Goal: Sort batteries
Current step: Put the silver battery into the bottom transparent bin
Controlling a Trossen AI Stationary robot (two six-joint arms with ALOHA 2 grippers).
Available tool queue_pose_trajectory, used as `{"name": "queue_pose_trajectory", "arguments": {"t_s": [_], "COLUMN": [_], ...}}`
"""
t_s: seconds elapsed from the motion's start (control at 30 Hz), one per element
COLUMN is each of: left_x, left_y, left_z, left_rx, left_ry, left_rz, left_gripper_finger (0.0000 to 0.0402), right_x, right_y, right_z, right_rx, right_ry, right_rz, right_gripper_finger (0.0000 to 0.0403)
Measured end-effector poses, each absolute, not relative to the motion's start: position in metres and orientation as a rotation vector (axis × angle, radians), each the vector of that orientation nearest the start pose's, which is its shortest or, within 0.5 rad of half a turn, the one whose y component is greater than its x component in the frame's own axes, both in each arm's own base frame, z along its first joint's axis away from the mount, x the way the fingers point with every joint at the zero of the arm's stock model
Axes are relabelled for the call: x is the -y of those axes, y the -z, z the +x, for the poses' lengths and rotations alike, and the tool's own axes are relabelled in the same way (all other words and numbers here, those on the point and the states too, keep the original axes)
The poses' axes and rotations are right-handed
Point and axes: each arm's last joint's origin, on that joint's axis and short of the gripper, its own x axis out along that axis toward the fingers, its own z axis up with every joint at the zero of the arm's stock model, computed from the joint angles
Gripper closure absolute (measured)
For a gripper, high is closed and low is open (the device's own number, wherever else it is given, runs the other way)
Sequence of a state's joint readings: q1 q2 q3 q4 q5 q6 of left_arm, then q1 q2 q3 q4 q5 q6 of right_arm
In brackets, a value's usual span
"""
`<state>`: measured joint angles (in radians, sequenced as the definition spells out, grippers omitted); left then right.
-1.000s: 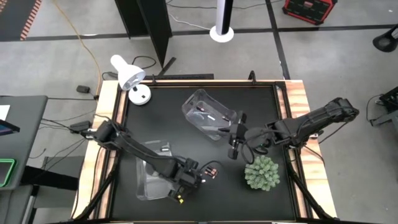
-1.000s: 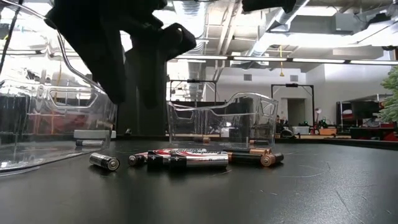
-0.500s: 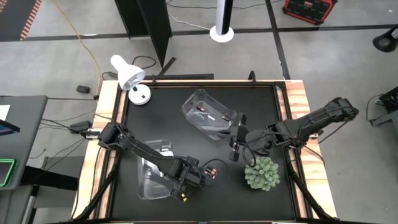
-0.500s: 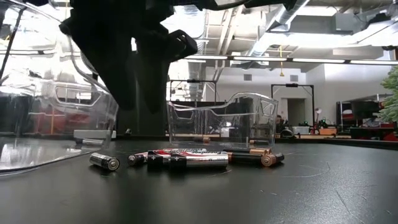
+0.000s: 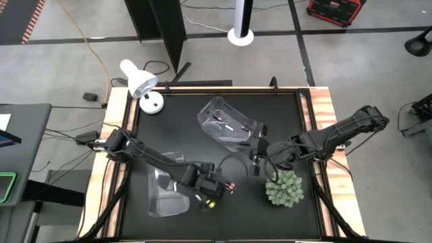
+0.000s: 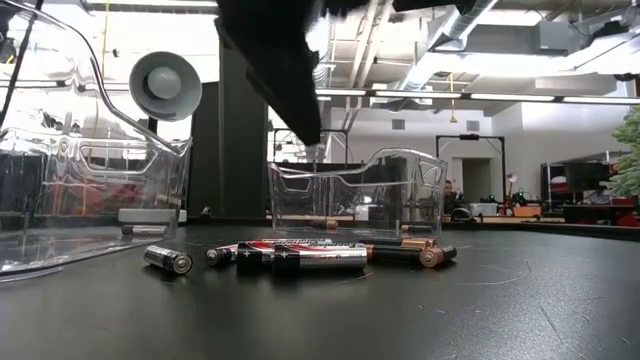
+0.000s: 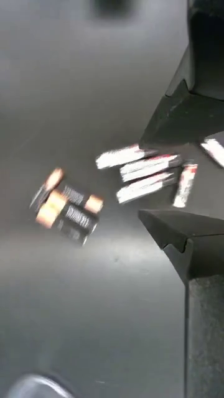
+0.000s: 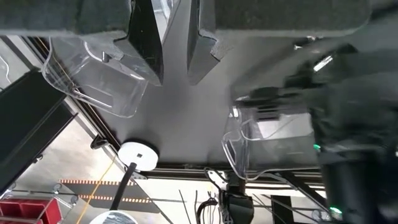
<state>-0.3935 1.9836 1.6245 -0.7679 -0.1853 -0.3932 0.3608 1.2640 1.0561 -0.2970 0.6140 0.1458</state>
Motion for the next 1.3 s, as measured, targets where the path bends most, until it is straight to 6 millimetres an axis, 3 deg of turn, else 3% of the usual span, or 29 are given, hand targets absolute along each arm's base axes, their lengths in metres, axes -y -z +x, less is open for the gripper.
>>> {"name": "queue_pose_trajectory", "arguments": {"t_s": [0.37,0.63,0.97,1.13,1.3], "left_x": [0.140,0.155,0.197,0.201,0.207], "left_y": [-0.226,-0.226,-0.226,-0.207,-0.187], "left_z": [0.388,0.382,0.367,0.376,0.385], "left_rx": [-1.144,-1.188,-1.136,-1.143,-1.265], "left_ry": [-0.202,-0.134,0.280,0.290,0.273], "left_rz": [-0.277,-0.340,0.195,0.225,0.247], "left_gripper_finger": [0.0239,0.0239,0.0239,0.0238,0.0228], "right_x": [-0.087,-0.094,-0.096,-0.100,-0.101], "right_y": [-0.319,-0.318,-0.316,-0.316,-0.316], "right_z": [0.258,0.255,0.253,0.252,0.251], "right_rx": [-0.428,-0.438,-0.457,-0.455,-0.456], "right_ry": [0.275,0.243,0.235,0.220,0.217], "right_rz": [-0.101,-0.143,-0.158,-0.161,-0.162], "right_gripper_finger": [0.0315,0.0315,0.0315,0.0315,0.0315]}}
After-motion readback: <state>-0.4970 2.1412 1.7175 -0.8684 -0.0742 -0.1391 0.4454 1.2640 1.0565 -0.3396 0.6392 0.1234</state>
